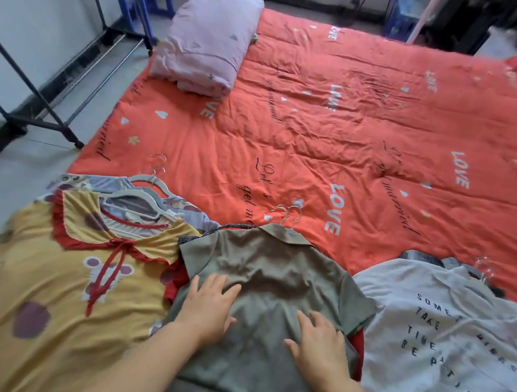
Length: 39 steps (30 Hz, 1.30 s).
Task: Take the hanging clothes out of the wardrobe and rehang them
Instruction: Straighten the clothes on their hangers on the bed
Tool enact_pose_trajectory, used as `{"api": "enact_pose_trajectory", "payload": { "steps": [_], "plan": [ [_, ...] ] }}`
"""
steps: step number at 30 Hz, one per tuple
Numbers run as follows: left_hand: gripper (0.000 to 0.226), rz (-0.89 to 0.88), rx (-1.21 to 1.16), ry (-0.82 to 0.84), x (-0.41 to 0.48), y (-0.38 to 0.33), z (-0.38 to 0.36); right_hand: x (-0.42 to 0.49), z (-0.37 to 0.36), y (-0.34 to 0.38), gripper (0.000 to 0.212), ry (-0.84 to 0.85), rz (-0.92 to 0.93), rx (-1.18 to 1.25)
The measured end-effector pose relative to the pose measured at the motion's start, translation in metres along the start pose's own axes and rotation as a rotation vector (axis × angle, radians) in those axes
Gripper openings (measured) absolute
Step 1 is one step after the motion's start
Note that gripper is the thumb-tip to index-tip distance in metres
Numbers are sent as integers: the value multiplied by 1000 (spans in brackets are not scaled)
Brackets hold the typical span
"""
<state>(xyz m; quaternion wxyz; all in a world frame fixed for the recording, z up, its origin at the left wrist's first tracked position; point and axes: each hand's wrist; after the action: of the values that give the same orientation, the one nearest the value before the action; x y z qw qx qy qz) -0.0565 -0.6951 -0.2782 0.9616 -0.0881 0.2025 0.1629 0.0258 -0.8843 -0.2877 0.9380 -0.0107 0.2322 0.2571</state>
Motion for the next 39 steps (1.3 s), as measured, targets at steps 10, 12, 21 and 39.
{"api": "enact_pose_trajectory", "payload": {
  "steps": [10,12,21,39],
  "plan": [
    [57,2,-33,-105,-77,10,46,-73,48,19,57,-118,7,-12],
    [57,14,-43,-106,-89,11,49,-83,52,21,58,-120,12,-24],
    [57,146,-59,-123,-155,15,50,-106,56,36,55,-137,194,-11],
    [50,169,-61,-96,-182,146,48,-84,41,164,52,-117,254,-7]
  ]
}}
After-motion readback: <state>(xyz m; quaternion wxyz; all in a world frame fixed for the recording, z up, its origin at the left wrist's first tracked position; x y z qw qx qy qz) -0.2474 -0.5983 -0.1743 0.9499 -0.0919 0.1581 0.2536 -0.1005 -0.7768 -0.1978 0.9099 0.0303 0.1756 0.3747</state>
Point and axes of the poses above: each hand's wrist, its own x-axis towards the middle knuckle, its own z-axis out of the back of the hand, y = z × x, and after that the axes turned 6 degrees about -y, right-handed
